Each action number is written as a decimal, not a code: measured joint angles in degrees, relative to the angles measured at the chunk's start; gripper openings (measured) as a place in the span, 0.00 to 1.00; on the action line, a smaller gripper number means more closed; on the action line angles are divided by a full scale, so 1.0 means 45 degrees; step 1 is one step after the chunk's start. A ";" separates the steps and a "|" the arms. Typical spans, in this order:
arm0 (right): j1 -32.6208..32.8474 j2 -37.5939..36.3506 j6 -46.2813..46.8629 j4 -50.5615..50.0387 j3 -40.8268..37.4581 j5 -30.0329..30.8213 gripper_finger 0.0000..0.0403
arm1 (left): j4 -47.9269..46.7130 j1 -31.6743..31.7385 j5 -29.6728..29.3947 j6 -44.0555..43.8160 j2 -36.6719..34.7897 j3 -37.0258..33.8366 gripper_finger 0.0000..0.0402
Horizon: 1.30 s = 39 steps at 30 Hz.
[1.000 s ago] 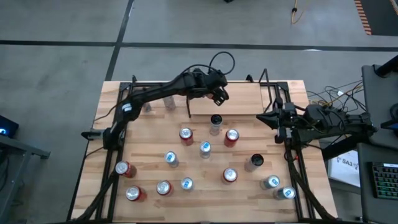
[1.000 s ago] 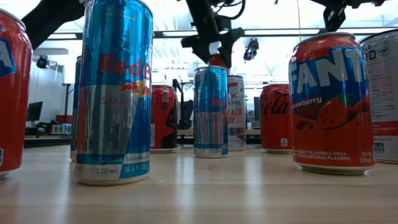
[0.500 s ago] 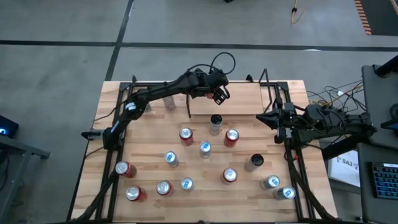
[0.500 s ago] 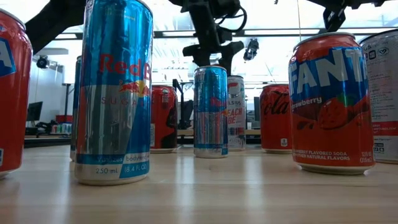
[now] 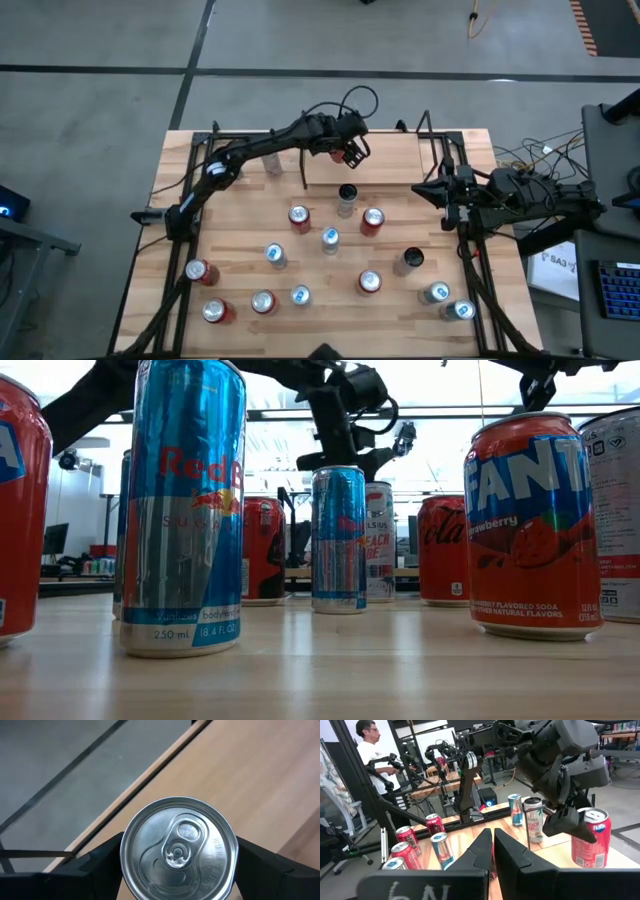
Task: Place canned beverage on shelf
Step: Put the orange soda can on the shelf
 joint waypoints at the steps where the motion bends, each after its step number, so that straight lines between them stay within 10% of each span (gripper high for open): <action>1: 0.0000 0.0000 0.0000 -0.0004 0.0000 0.0000 0.02 | 0.0087 0.0037 -0.0032 0.0000 0.0022 0.0000 0.71; 39: 0.0001 0.0005 0.0005 -0.0023 0.0000 0.0000 0.02 | 0.1546 0.0918 0.1510 -0.0097 0.0039 -0.1476 0.71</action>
